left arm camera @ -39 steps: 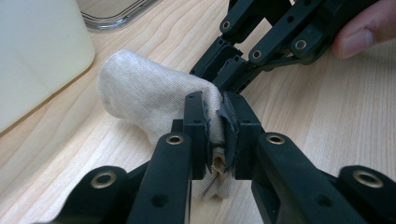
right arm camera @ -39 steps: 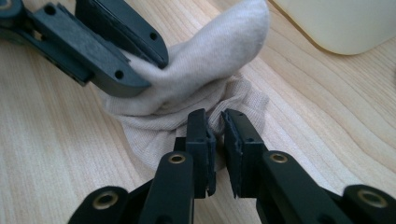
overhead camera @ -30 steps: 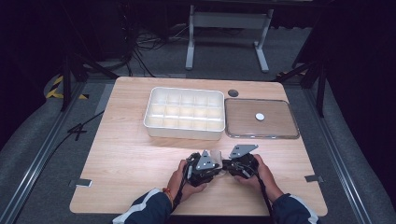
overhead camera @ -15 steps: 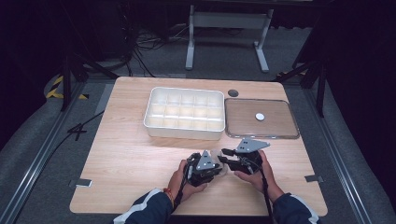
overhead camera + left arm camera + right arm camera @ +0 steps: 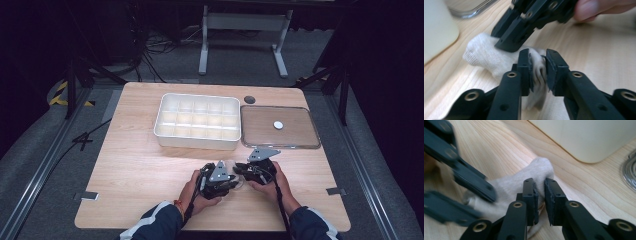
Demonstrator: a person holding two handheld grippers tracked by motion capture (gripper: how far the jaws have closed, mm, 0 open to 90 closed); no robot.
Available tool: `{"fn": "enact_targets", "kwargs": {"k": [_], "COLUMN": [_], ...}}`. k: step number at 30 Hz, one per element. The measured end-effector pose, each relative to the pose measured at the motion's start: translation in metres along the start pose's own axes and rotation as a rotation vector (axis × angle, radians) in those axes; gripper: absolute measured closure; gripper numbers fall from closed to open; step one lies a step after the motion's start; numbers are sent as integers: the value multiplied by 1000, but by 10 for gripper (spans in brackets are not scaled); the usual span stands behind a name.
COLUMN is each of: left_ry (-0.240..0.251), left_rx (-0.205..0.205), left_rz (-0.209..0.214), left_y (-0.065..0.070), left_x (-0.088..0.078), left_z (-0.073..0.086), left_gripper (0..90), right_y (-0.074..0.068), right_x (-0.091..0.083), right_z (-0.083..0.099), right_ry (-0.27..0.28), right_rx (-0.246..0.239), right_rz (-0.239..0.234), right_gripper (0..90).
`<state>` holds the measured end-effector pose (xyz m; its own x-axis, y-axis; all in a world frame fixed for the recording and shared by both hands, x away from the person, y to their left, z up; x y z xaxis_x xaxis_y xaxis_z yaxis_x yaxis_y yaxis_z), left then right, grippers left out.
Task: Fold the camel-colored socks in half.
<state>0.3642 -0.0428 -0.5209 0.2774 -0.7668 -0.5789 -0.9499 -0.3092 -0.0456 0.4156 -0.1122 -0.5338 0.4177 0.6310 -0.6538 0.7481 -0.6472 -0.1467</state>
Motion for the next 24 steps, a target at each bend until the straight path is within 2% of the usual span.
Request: {"fn": "enact_targets", "kwargs": {"k": [1, 2, 3, 5, 7, 10, 14, 17, 21, 24], "left_ry": [11, 61, 61, 87, 73, 49, 31, 5, -27, -33], "left_rx": [-4, -43, -43, -81, -97, -75, 8, 5, 65, 64], "left_rz": [4, -2, -2, -5, 0, 15, 35, 47, 31, 37], "left_y": [-3, -11, -11, -19, -20, -14, -1, 3, 6, 6], "left_x": [-6, -18, -18, -23, -18, -9, 3, 7, 10, 9], "left_z": [-3, -10, -10, -11, -6, -2, 1, 7, 12, 13], "left_gripper": [708, 707, 711, 716, 719, 714, 736, 765, 785, 789], "right_y": [2, 3, 3, 3, 2, -3, -8, -8, -8, -9], "right_x": [0, 0, 0, 0, 0, 2, 3, 2, 2, 1], "right_z": [2, 4, 4, 5, 4, 4, 4, 5, 3, 3], "right_ry": [-6, -10, -10, -10, -8, -11, -22, -24, -21, -22], "right_rx": [5, 13, 13, 9, -1, -25, -70, -82, -103, -103], "right_rz": [6, 3, 3, 3, 9, 10, 34, 37, 55, 57], "right_gripper": [815, 819, 819, 819, 819, 819, 822, 819, 800, 792]}}
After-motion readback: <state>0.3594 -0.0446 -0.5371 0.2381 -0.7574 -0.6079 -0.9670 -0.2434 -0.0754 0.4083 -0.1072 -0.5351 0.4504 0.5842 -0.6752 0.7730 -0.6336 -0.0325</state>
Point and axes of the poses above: each handheld gripper's, and its own axes: x roughly forward along the jaws, z roughly out of its underside, y roughly to its right, the point moved 10 cm from there along x, roughly forward along the jaws, and after that the axes turned 7 degrees about x, right-handed, at the moved point
